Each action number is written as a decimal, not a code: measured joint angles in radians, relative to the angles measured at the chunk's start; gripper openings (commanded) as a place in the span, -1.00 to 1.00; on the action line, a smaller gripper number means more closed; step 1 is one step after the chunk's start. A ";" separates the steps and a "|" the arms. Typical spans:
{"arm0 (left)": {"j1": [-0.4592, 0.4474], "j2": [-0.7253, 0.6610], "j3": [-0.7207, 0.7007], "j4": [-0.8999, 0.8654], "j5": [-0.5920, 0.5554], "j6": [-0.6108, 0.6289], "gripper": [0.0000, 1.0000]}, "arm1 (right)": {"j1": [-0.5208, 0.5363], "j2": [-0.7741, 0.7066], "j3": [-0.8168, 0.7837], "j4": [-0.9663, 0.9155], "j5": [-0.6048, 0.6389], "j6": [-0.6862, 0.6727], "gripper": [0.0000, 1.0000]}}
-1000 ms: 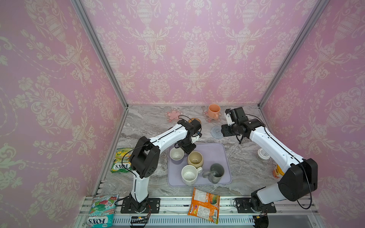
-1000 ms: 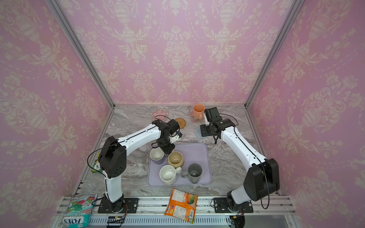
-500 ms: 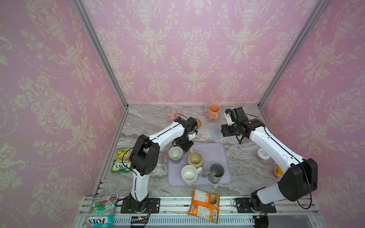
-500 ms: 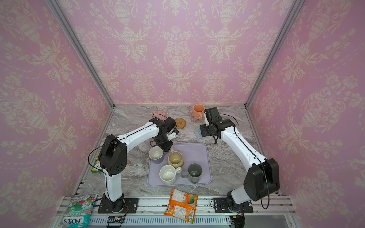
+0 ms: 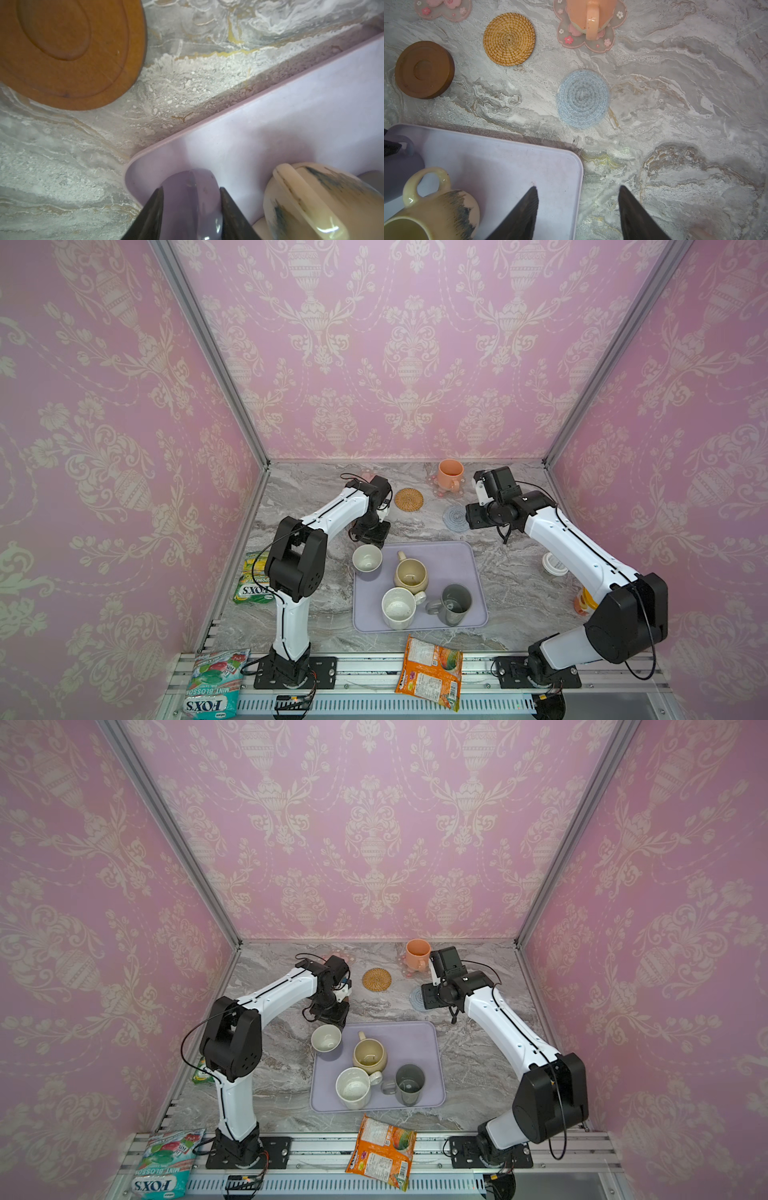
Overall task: Place cups on coasters
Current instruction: Rotate the cup on the tray.
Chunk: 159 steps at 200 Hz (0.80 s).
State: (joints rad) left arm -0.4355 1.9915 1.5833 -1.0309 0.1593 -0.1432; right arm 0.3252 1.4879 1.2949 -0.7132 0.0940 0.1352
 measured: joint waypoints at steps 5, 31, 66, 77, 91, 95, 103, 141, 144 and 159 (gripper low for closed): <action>0.010 0.000 -0.010 0.010 0.006 -0.013 -0.08 | 0.000 0.000 -0.001 0.000 0.000 0.000 0.27; 0.054 -0.012 -0.060 0.037 0.027 -0.060 -0.06 | 0.000 0.000 -0.005 0.001 0.000 0.000 0.27; 0.073 -0.051 -0.092 0.040 0.027 -0.084 -0.04 | 0.000 0.000 -0.006 0.002 0.000 0.000 0.27; 0.074 -0.069 -0.105 0.042 0.027 -0.086 -0.04 | 0.000 0.000 -0.008 0.002 0.000 0.000 0.27; 0.078 -0.093 -0.126 0.048 0.027 -0.091 -0.04 | 0.000 0.000 -0.010 0.002 0.000 0.001 0.27; 0.080 -0.100 -0.131 0.048 0.026 -0.092 -0.04 | 0.000 0.000 -0.010 0.002 -0.001 0.002 0.27; 0.086 -0.113 -0.143 0.049 0.026 -0.092 -0.03 | 0.000 0.000 -0.011 0.002 -0.001 0.004 0.27; 0.114 -0.166 -0.214 0.047 0.018 -0.093 -0.02 | 0.000 0.000 -0.012 0.002 -0.001 0.015 0.27; 0.115 -0.169 -0.219 0.047 0.018 -0.092 -0.02 | 0.001 0.000 -0.012 0.002 -0.001 0.016 0.27; 0.123 -0.186 -0.246 0.048 0.016 -0.093 -0.02 | 0.003 0.000 -0.012 0.002 -0.002 0.020 0.27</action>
State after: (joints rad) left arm -0.3126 1.8057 1.3373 -0.9825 0.1753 -0.2363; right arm 0.3283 1.4876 1.2831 -0.7109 0.0925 0.1555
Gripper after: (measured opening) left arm 0.488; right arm 0.635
